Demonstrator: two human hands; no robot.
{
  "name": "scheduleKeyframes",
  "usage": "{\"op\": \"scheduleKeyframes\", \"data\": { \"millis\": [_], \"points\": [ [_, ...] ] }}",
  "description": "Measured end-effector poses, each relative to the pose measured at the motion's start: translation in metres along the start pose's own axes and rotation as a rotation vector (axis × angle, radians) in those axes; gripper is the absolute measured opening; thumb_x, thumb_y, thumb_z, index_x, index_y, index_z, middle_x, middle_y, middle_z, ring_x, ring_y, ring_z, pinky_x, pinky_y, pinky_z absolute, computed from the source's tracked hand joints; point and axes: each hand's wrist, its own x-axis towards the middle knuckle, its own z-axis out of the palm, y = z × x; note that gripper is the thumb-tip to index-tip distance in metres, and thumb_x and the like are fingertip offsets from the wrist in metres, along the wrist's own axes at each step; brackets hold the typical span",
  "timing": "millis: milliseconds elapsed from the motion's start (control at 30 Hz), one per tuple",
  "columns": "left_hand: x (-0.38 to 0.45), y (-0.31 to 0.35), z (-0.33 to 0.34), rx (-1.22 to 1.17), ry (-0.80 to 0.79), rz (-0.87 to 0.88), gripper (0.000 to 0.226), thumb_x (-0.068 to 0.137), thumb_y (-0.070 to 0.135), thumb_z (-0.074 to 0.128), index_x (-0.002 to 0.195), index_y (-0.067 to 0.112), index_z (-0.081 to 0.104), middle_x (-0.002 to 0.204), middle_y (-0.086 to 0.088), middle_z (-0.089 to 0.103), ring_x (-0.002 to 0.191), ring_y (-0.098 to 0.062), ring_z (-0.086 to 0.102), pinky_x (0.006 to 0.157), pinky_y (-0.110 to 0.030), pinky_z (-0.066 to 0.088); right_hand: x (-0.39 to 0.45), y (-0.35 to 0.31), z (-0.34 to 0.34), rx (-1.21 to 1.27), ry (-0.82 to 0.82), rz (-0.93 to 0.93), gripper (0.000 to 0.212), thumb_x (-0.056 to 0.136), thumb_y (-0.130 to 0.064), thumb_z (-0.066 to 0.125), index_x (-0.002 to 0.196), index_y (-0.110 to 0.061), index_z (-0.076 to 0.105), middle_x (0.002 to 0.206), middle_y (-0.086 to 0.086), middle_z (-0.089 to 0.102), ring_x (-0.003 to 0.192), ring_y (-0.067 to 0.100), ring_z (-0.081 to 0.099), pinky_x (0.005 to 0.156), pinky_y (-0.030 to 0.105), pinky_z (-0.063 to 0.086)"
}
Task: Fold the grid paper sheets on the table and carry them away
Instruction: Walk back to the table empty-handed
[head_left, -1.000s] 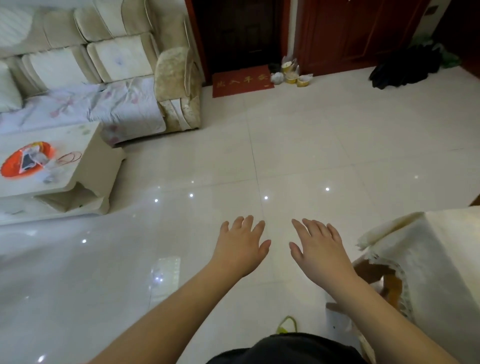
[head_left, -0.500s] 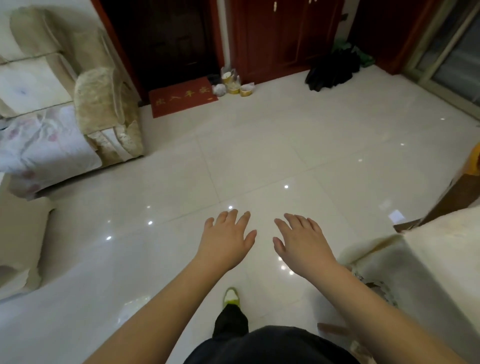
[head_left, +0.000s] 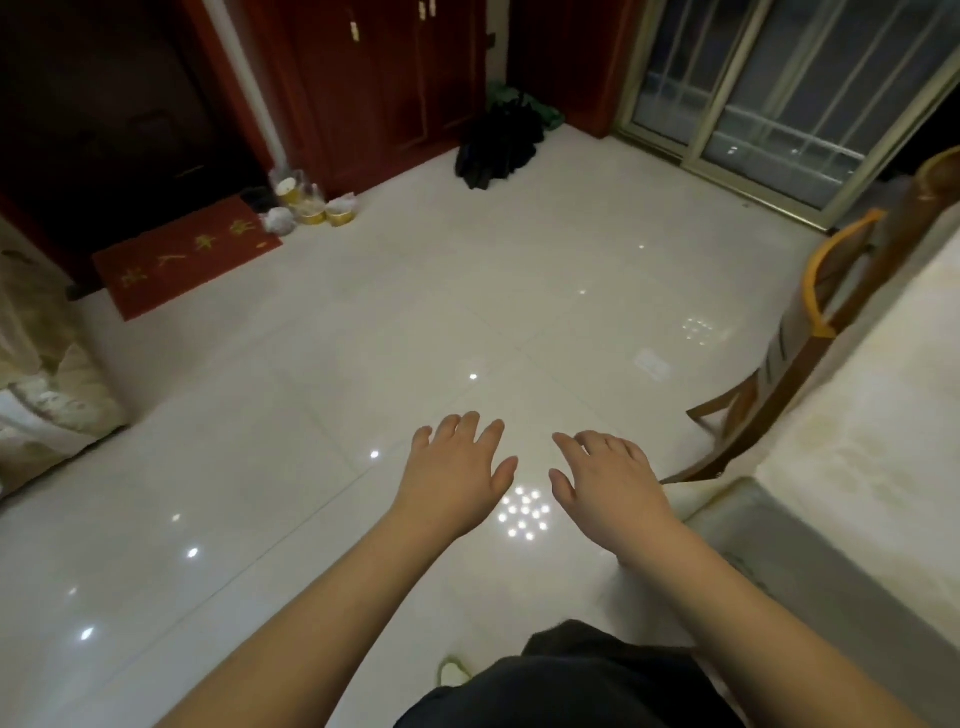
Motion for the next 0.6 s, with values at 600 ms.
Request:
{"op": "scheduleKeyframes", "data": {
  "millis": [600],
  "points": [
    [0.275,0.134,-0.066,0.145,0.018,0.413,0.058,0.101,0.052,0.025,0.153,0.027,0.019,0.159,-0.003,0.024,0.146,-0.023,0.018,0.115,-0.047,0.017,0.132,0.205,-0.056,0.084,0.02,0.409,0.055,0.102,-0.046,0.028,0.152,-0.025,0.025,0.157,0.002,0.03,0.143,0.021,0.026,0.117,0.037,0.019]
  ]
}}
